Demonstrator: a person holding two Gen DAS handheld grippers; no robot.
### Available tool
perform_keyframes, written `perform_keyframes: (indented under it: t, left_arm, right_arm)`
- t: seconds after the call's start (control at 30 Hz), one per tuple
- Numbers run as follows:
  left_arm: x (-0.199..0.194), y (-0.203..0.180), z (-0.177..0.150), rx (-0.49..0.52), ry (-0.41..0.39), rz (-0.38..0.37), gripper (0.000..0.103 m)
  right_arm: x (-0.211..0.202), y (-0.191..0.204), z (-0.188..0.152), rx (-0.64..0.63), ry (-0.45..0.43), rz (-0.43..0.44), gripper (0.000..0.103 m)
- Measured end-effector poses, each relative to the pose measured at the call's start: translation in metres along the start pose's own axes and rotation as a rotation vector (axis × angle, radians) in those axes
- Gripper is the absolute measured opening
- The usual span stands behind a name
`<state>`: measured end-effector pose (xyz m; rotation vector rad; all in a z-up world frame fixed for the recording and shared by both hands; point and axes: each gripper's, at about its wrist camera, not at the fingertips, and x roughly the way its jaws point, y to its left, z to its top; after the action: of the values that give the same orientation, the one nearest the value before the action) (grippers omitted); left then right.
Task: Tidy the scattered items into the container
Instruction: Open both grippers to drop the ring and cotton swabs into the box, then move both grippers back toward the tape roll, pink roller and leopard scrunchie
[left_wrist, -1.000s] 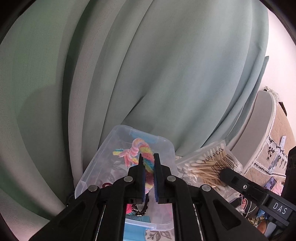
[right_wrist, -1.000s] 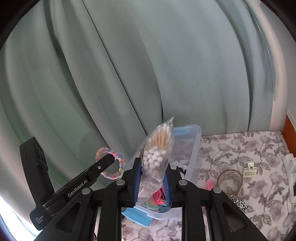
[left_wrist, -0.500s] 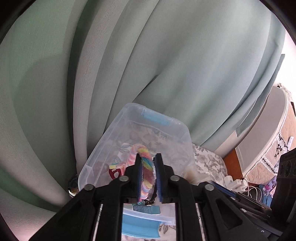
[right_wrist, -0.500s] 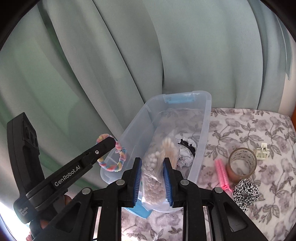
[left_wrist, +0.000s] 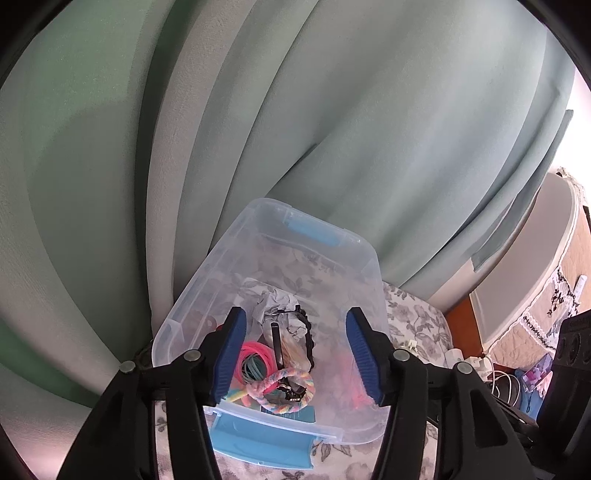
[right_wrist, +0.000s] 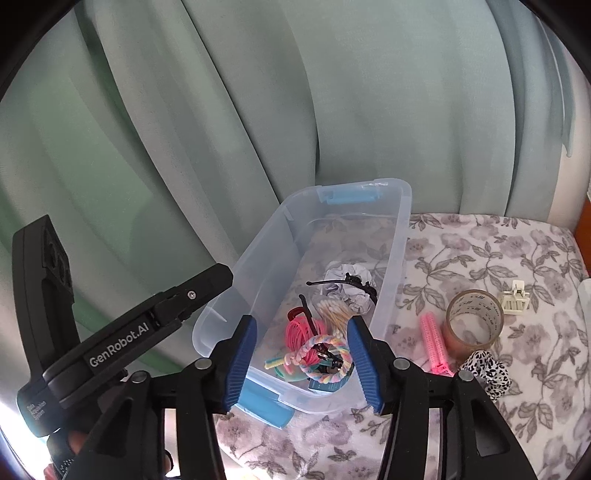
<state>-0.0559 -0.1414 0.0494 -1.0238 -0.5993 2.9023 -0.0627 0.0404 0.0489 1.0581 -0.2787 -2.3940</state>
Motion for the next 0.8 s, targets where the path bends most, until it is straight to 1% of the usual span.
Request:
perform_keyframes:
  t: [0.23, 0.3, 0.43, 0.5, 0.57, 0.7, 0.8]
  left_arm:
    - [-0.006, -0.011, -0.003, 0.013, -0.001, 0.000, 0.067]
    - [-0.007, -0.017, -0.003, 0.024, 0.003, 0.005, 0.067]
    - [-0.011, -0.029, -0.006, 0.048, 0.005, -0.006, 0.068]
    - [-0.013, -0.036, -0.008, 0.066, 0.008, -0.006, 0.069]
    - [-0.014, -0.044, -0.011, 0.080, 0.014, -0.004, 0.070]
    - [-0.011, -0.057, -0.016, 0.100, 0.029, -0.007, 0.075]
    - [-0.010, -0.069, -0.018, 0.133, 0.028, 0.011, 0.075]
  right_arm:
    - [-0.011, -0.014, -0.004, 0.038, -0.025, -0.019, 0.062]
    - [-0.015, -0.019, -0.005, 0.054, -0.040, -0.022, 0.070]
    - [-0.026, -0.031, -0.008, 0.078, -0.065, -0.021, 0.077]
    - [-0.029, -0.037, -0.011, 0.084, -0.081, -0.025, 0.085]
    - [-0.035, -0.042, -0.013, 0.093, -0.097, -0.026, 0.089]
    - [-0.048, -0.053, -0.017, 0.107, -0.136, -0.027, 0.103]
    - [-0.057, -0.063, -0.019, 0.133, -0.157, -0.032, 0.103]
